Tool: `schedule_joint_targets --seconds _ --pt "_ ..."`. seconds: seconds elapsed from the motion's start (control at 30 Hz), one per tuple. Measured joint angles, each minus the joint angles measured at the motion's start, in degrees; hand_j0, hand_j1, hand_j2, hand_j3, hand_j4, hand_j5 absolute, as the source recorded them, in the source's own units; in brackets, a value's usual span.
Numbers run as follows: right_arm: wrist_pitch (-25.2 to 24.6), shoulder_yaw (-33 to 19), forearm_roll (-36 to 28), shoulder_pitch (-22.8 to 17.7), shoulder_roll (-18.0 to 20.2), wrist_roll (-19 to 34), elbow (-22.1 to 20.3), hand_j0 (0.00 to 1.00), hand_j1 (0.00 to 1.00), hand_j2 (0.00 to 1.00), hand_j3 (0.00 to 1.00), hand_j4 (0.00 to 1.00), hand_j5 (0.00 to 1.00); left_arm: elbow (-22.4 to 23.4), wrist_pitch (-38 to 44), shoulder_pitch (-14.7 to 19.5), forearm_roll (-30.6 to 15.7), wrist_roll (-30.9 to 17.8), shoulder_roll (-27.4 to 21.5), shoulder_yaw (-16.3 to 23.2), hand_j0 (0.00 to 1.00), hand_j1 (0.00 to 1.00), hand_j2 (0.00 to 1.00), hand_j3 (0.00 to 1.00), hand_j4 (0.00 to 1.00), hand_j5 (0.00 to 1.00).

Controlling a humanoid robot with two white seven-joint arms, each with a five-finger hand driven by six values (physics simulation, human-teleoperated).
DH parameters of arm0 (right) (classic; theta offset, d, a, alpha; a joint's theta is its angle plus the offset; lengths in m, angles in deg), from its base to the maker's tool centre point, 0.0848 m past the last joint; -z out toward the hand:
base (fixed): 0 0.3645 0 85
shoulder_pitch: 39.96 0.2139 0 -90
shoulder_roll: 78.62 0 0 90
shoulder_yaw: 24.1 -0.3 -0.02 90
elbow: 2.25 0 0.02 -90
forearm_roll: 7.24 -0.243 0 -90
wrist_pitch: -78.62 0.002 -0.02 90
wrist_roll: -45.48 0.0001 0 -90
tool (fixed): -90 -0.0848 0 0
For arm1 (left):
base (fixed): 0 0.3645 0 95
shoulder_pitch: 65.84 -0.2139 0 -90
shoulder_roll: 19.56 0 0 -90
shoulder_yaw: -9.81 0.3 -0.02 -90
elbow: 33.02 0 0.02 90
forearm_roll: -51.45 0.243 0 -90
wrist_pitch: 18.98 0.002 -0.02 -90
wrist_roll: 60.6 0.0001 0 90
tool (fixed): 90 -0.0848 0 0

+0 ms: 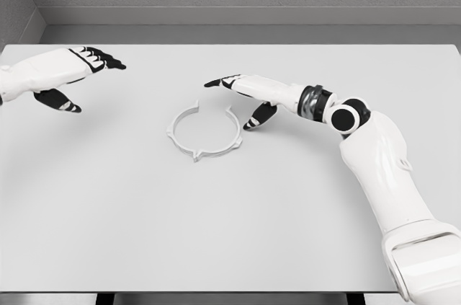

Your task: Assemble PVC drainage pipe clamps

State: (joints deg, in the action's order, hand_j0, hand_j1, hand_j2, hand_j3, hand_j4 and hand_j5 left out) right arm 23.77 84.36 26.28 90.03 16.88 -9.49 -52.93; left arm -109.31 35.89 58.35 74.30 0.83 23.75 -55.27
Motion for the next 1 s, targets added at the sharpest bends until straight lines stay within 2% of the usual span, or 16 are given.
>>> schedule_joint_targets --seconds 0.73,0.93,1.0 --pt "0.0 0.6 0.1 0.3 -1.7 0.0 -0.1 1.0 1.0 1.0 1.0 1.0 1.0 -0.5 0.0 -0.3 -0.8 -0.3 0.2 0.1 1.0 1.0 1.0 1.0 1.0 1.0" --pt "0.0 -0.2 -0.3 -0.2 0.5 0.0 -2.8 1.0 1.0 1.0 1.0 1.0 1.0 -0.5 0.0 -0.3 -1.0 -0.3 0.2 0.1 1.0 1.0 1.0 1.0 1.0 1.0" --pt "0.0 -1.5 -0.3 -1.9 2.1 0.0 -4.7 1.0 1.0 1.0 1.0 1.0 1.0 -0.5 0.0 -0.3 -1.0 -0.3 0.2 0.1 1.0 1.0 1.0 1.0 1.0 1.0"
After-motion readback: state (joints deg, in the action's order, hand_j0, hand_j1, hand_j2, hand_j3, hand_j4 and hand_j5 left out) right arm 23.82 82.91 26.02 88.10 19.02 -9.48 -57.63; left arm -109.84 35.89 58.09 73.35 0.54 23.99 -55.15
